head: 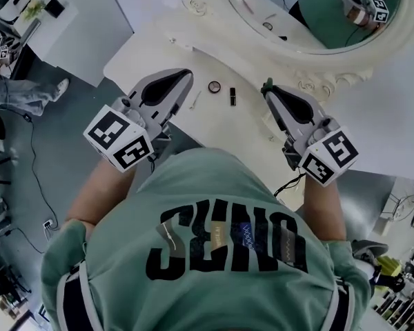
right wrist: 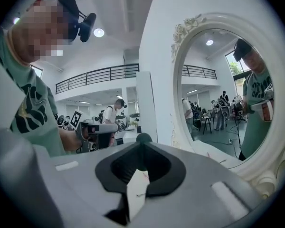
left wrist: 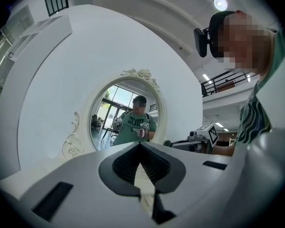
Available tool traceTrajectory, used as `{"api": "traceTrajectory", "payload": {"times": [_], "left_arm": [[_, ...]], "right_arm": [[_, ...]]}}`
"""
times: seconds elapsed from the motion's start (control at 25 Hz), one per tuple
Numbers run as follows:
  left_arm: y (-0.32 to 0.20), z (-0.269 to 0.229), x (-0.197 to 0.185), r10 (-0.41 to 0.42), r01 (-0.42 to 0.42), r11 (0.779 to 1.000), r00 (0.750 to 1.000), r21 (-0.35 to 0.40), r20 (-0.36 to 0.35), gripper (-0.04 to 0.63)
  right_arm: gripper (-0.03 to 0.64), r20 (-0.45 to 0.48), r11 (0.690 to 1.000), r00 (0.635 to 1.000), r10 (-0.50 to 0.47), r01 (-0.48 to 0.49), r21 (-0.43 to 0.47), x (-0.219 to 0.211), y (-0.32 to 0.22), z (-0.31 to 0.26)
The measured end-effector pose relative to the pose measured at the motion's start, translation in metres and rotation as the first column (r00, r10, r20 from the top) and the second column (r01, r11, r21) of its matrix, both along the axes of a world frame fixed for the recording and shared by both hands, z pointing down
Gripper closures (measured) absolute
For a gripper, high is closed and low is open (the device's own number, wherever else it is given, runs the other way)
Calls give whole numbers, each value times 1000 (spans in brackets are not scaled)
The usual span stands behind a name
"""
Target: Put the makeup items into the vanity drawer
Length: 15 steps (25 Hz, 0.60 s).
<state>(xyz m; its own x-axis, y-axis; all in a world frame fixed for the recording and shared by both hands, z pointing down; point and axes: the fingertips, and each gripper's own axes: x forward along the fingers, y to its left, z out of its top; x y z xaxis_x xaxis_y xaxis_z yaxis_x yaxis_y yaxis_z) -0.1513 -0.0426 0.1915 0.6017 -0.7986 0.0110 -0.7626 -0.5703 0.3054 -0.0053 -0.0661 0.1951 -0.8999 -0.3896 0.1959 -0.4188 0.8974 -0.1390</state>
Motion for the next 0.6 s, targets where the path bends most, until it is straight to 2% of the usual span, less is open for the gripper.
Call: {"api": "traceTrajectory", "payload": {"times": [0.16,0.28,0.4,0.6], "left_arm": [[-2,4,1,9,-10,1000,1000,-22,-6,596],[-7,19,16,50,-50,997,999,-58,0,595],[-15,47,46,122,-122,986,993,-114,-8,595],[-41,112,120,240,-240,954,971,-180,-27,596]], "right_arm": [[588,-6,1000,1000,8,-8,-9,1,-3,1],[588,-30,998,998,50,-52,-39,15,-8,14],[588,-84,986,988,129,-137,-93,46,-14,50],[587,-225,949,947,230,-269,-163,112,-32,143]]}}
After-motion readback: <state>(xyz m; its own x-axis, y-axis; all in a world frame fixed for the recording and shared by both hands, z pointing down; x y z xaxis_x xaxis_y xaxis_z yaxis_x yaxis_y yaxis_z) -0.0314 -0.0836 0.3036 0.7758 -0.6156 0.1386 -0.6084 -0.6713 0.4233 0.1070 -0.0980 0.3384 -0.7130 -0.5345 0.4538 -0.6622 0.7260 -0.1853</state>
